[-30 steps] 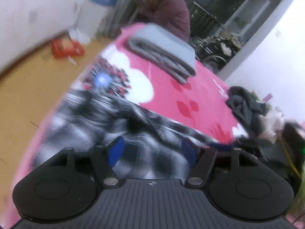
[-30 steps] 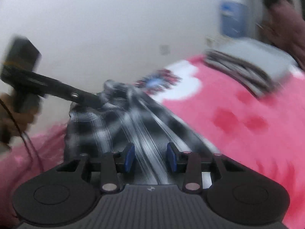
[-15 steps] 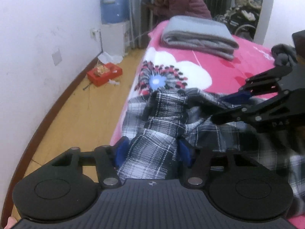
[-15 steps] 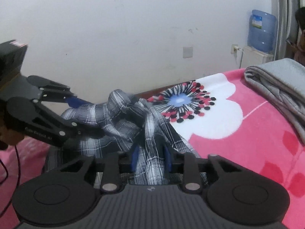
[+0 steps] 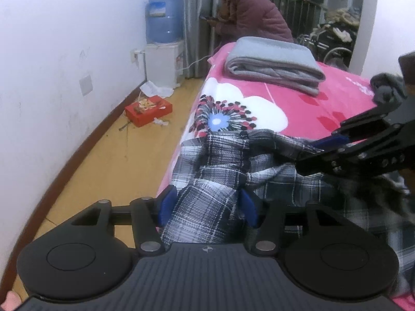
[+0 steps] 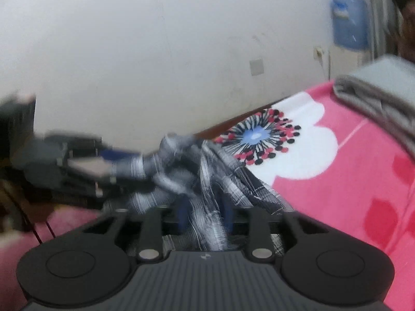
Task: Fold clothes
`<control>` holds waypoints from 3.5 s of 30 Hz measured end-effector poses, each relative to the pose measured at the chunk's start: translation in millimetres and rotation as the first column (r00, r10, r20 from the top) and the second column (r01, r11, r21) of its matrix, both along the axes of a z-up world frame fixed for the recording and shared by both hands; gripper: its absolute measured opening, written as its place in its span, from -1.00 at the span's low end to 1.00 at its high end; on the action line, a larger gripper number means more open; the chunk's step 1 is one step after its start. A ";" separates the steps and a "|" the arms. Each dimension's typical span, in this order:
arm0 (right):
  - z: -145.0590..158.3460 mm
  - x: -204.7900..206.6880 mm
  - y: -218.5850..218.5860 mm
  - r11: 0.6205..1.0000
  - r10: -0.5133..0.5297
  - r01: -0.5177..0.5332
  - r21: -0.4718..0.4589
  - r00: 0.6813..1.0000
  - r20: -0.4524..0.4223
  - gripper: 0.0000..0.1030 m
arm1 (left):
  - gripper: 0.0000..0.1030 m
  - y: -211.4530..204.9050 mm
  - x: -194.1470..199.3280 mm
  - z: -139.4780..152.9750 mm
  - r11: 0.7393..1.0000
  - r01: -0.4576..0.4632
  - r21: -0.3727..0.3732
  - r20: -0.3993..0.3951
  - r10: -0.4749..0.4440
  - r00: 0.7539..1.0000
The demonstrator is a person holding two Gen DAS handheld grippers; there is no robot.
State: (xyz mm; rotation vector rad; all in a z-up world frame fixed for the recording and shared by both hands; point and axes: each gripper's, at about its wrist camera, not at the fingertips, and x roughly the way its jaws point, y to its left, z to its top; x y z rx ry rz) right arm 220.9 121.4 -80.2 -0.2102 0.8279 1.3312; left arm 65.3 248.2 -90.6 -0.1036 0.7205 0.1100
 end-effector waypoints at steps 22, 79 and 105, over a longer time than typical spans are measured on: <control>2.0 16.5 54.2 1.000 -0.003 0.002 0.018 0.999 0.049 -0.91 | -0.28 13.2 -11.3 -4.1 0.993 -0.115 0.009 0.033 0.114 0.993; -17.6 77.2 -189.3 0.846 -0.524 0.534 -0.010 0.826 -0.209 -0.82 | 0.01 -36.1 65.0 -20.5 0.977 0.012 0.215 0.035 -0.020 0.999; -10.5 -1.5 -190.7 0.943 -0.145 0.214 -0.254 0.954 0.264 -0.38 | 0.03 -40.6 65.4 -25.1 0.968 0.002 0.252 0.043 -0.014 0.999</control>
